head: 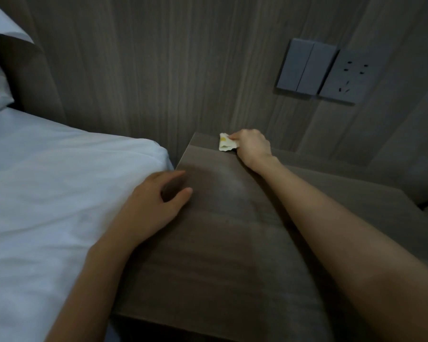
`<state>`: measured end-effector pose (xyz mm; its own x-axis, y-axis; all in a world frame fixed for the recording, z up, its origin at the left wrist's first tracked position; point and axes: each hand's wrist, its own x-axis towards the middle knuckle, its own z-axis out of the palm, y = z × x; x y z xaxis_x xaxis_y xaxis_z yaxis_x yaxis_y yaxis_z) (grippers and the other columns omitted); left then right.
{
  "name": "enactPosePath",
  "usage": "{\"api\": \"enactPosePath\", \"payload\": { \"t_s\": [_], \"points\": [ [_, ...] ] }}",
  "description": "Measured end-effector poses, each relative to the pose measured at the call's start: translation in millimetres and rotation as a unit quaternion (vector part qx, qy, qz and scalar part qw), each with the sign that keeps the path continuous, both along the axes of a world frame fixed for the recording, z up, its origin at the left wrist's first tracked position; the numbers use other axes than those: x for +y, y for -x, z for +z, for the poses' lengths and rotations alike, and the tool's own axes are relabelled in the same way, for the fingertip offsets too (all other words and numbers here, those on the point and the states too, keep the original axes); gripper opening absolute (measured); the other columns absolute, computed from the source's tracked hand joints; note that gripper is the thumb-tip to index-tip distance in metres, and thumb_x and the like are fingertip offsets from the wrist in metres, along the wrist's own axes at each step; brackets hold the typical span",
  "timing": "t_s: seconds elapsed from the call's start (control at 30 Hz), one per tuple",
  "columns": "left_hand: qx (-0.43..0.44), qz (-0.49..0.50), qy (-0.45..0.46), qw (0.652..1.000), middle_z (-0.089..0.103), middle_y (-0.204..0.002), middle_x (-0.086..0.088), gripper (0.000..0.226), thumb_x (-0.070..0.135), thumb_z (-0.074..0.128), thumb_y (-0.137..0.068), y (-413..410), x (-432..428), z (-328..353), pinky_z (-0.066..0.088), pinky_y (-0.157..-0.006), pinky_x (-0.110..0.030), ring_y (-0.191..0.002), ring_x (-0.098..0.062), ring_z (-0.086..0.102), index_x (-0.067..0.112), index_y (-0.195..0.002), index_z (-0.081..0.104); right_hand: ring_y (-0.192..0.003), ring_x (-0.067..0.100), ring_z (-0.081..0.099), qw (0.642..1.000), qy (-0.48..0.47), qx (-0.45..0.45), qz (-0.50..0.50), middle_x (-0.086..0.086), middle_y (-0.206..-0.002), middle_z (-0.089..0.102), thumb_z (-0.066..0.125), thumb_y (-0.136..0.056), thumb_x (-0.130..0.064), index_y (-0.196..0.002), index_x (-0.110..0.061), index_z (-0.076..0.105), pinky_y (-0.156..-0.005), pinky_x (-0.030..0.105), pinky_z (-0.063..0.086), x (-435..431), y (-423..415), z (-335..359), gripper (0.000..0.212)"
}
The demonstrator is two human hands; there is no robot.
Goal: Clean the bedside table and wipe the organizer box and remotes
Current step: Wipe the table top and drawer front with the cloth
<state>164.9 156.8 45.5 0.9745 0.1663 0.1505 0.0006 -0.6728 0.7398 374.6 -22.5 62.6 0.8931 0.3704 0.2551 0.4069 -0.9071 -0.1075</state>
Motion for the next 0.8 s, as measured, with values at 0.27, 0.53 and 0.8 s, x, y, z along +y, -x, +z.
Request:
{"api": "enactPosePath", "payload": {
  "t_s": [0.27, 0.53, 0.8],
  "points": [
    [-0.004, 0.002, 0.023, 1.0, 0.046, -0.145, 0.004, 0.053, 0.047, 0.056, -0.09, -0.4, -0.4, -1.7, 0.031, -0.095, -0.023, -0.127, -0.016, 0.045, 0.037, -0.141, 0.042, -0.11, 0.037, 0.051, 0.978, -0.128, -0.131, -0.101, 0.012, -0.124, 0.05, 0.049, -0.09, -0.004, -0.121, -0.02, 0.06, -0.083, 0.047, 0.048, -49.2, 25.0, 25.5, 0.037],
    [-0.014, 0.007, 0.026, 1.0, 0.047, -0.143, 0.003, 0.05, 0.045, 0.056, -0.091, -4.3, -1.0, -1.8, 0.03, -0.095, -0.024, -0.126, -0.018, 0.046, 0.034, -0.138, 0.047, -0.116, 0.044, 0.044, 0.966, -0.073, -0.048, -0.243, 0.02, -0.133, 0.04, 0.043, -0.098, -0.015, -0.123, -0.005, 0.054, -0.089, 0.047, 0.043, -64.4, 22.1, -6.5, 0.03],
    [-0.015, 0.006, 0.013, 1.0, 0.046, -0.143, 0.003, 0.05, 0.046, 0.056, -0.091, -6.1, 0.7, -3.0, 0.03, -0.095, -0.023, -0.125, -0.016, 0.046, 0.032, -0.138, 0.048, -0.106, 0.04, 0.059, 0.99, -0.1, -0.022, -0.101, 0.019, -0.116, 0.061, 0.05, -0.09, -0.011, -0.115, -0.012, 0.068, -0.086, 0.04, 0.048, -9.2, 13.7, 9.2, 0.031]
  ]
}}
